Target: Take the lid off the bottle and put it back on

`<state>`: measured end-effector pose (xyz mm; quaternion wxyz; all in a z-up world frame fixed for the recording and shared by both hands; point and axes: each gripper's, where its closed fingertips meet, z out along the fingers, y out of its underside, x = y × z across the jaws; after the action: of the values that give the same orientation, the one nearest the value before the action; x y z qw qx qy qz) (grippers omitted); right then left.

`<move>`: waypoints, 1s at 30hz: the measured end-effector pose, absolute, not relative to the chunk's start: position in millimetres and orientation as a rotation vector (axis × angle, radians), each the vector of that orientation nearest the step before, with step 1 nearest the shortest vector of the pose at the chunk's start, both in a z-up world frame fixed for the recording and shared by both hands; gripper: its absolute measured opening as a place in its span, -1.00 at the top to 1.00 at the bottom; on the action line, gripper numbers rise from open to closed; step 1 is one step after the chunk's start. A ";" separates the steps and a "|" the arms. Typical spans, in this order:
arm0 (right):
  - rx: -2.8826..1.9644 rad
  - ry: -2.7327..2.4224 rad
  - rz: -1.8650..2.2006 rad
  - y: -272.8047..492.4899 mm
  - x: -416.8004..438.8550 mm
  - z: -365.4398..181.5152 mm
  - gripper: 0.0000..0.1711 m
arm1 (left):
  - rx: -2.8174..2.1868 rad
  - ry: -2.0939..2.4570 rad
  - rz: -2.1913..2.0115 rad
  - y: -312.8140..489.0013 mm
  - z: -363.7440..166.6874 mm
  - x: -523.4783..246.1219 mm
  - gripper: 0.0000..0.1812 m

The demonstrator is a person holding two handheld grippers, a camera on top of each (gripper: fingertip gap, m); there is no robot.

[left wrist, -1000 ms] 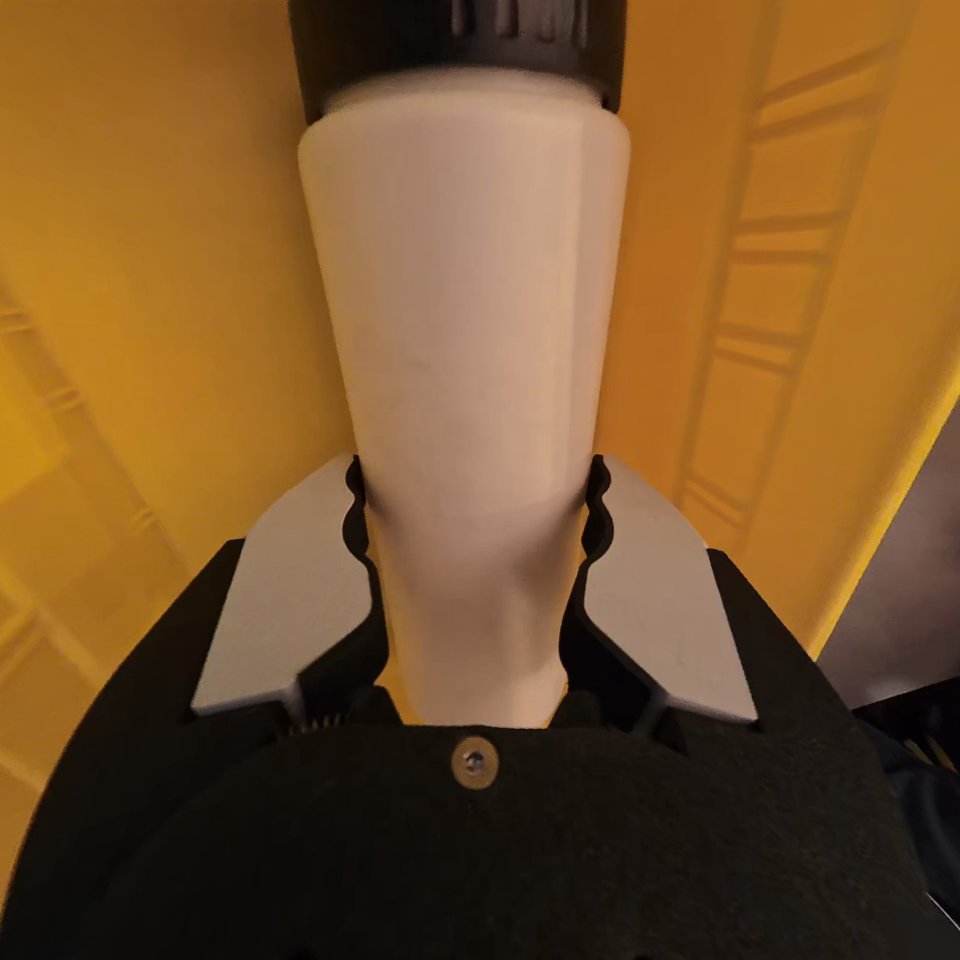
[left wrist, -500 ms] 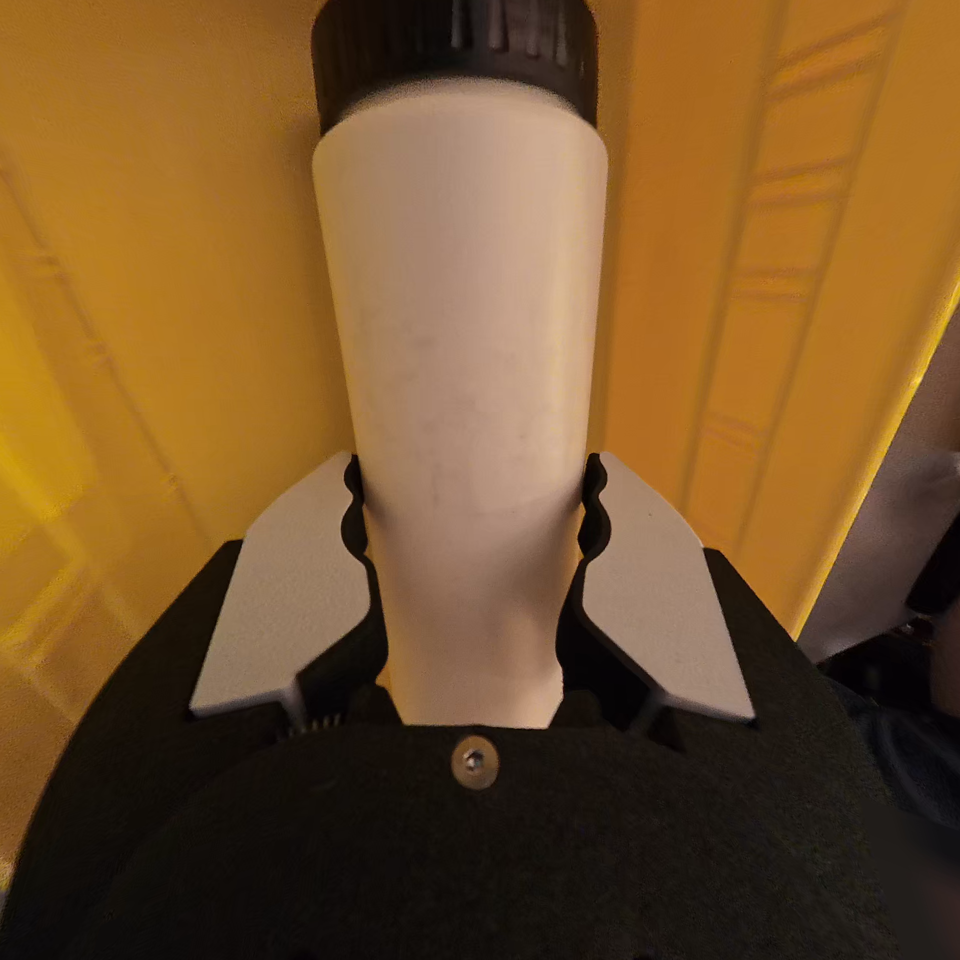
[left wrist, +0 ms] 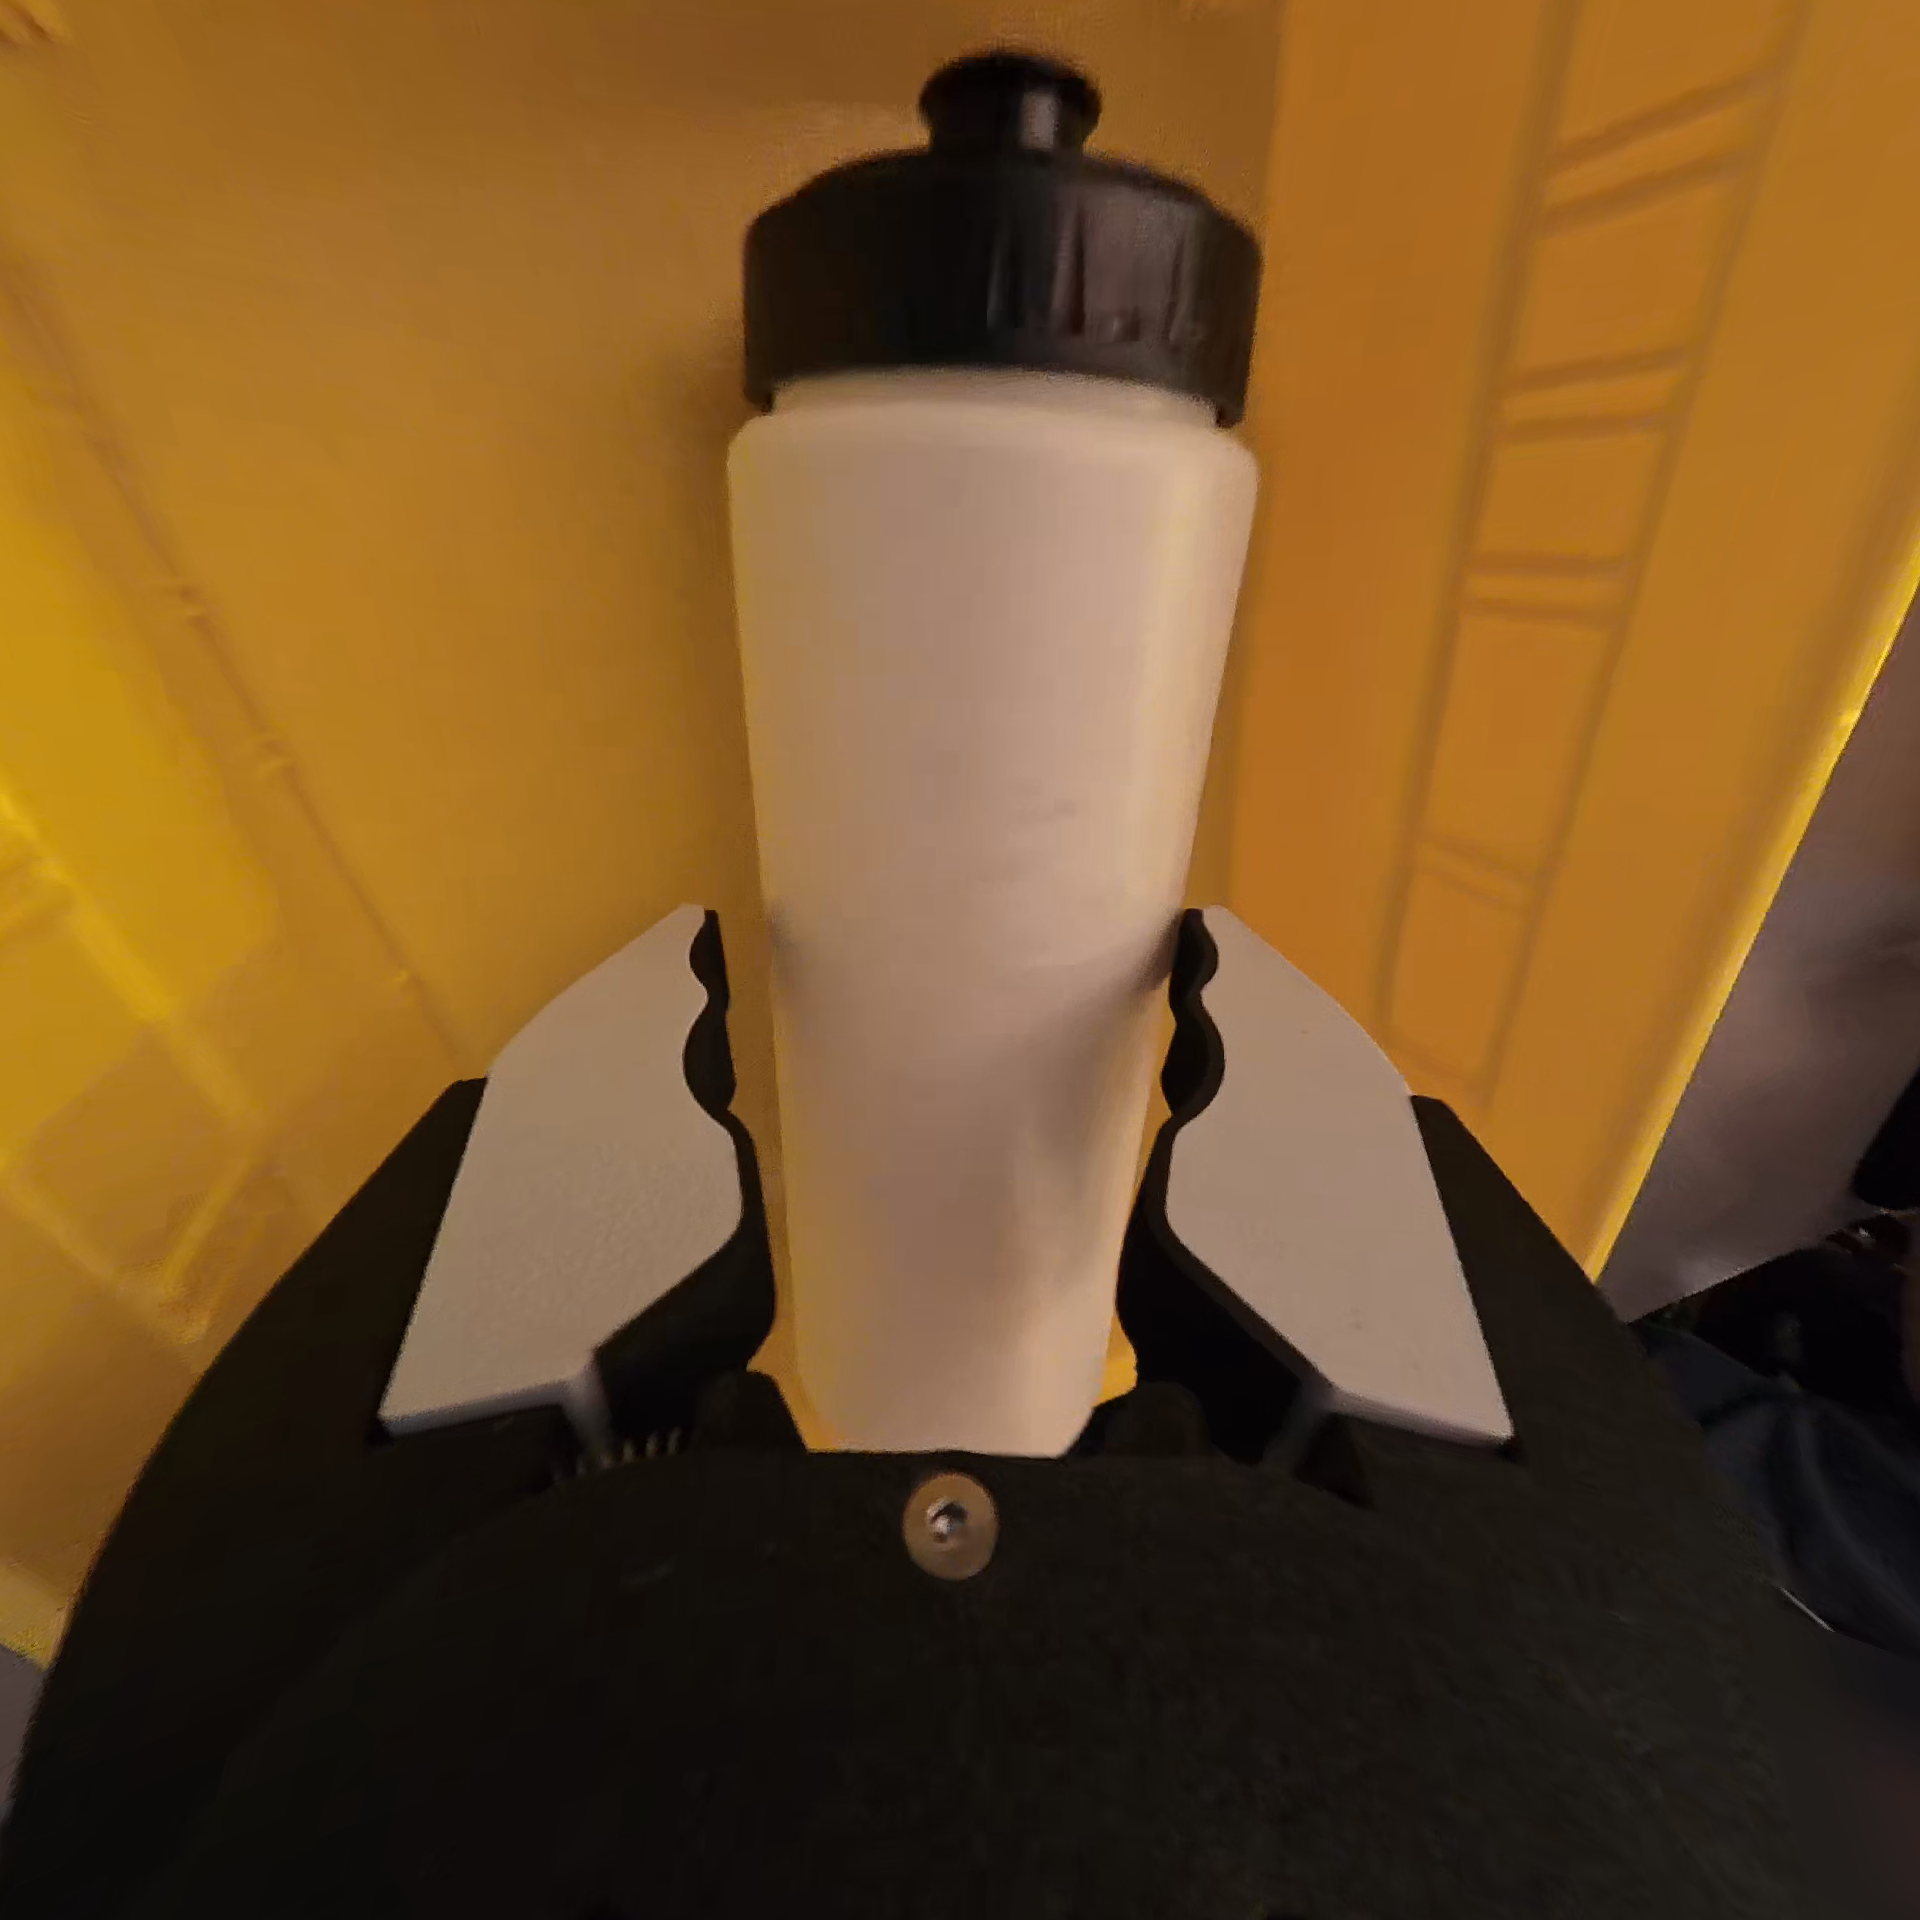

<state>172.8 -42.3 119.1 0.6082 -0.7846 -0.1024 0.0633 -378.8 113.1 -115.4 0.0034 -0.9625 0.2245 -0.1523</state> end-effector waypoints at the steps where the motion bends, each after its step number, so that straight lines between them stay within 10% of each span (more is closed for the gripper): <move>1: -1.817 -0.237 0.142 -41.8 173.2 118.3 0.37 | -3.016 0.715 -0.479 115.3 -115.8 -376.2 0.11; 17: -1.809 -0.258 0.120 -35.7 167.4 119.4 0.38 | -2.915 0.785 -0.390 125.4 -78.9 -378.4 0.18; 30: -1.254 -0.550 0.751 -59.4 25.2 180.9 0.34 | -2.250 1.101 -0.837 58.7 67.8 -270.2 0.18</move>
<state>25.2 -59.4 180.9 0.7103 -0.5654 -0.2477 0.3383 -270.2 58.7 67.8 0.2478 -0.8254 0.4038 -0.3069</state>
